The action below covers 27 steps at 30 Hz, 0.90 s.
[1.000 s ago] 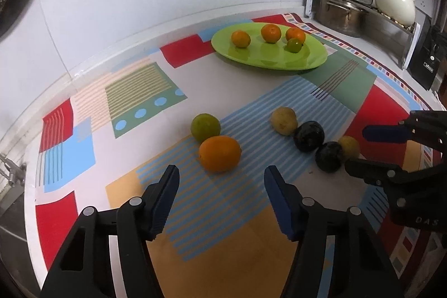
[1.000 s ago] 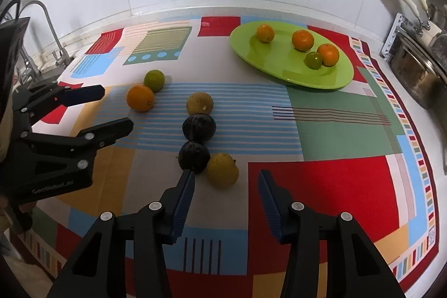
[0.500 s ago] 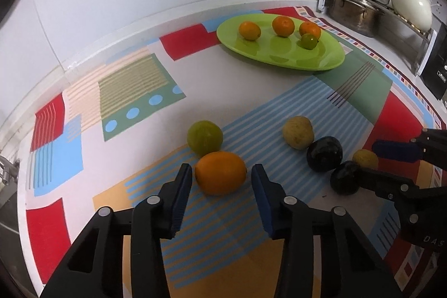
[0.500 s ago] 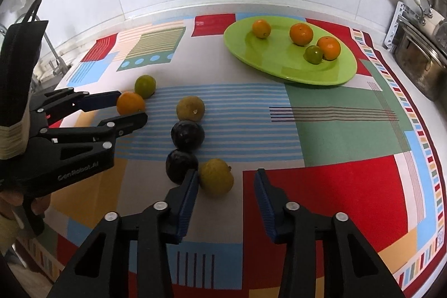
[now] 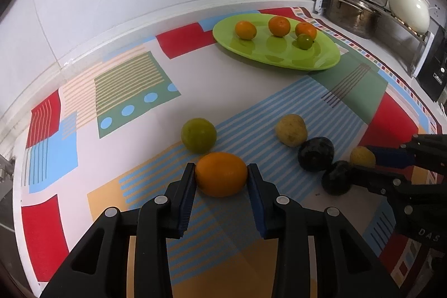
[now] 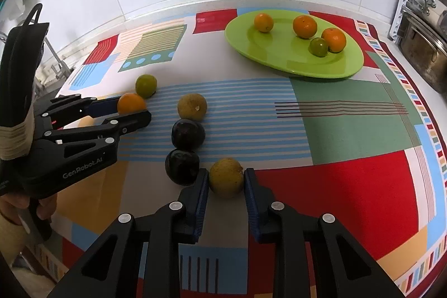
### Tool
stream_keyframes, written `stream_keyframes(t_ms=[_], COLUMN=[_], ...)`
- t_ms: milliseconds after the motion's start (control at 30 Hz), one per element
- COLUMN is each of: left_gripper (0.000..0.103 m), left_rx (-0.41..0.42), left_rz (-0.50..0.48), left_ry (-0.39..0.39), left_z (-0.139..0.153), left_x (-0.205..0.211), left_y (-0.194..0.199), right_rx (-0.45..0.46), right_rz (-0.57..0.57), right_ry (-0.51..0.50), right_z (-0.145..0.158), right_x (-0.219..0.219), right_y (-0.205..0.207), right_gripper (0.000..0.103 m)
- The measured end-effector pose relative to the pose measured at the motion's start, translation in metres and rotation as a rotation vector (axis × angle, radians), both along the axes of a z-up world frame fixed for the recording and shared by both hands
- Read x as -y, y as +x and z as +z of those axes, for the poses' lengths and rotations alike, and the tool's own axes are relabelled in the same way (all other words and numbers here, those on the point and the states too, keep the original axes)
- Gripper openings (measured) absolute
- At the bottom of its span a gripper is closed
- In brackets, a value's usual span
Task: Organize fruits
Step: 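Grasp an orange with the left gripper while the right grasps a yellow-green citrus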
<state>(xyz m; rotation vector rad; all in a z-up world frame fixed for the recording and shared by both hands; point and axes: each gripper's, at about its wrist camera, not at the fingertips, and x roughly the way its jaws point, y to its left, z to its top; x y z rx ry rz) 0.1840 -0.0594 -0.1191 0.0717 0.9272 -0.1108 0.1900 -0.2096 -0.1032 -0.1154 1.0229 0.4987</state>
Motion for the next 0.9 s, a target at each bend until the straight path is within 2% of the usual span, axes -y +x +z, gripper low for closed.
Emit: stream_keyframes(t_ms=[400,900], left_gripper=[0.036,0.036], left_rx=[0.044,0.137], left_rz=[-0.013,-0.056], left_ry=[-0.003,0.0], left_z=[0.023,0.061], left_x=[0.008,0.028], left_y=[-0.017,-0.028], right_rx=[0.046,0.148], right_rz=[0.003,-0.02], right_ry=[0.034,0.085], right_z=[0.018,0.056], right_x=[0.006,0.021], right_y=[-0.008,-0.012], right_gripper=[0.027,0.027])
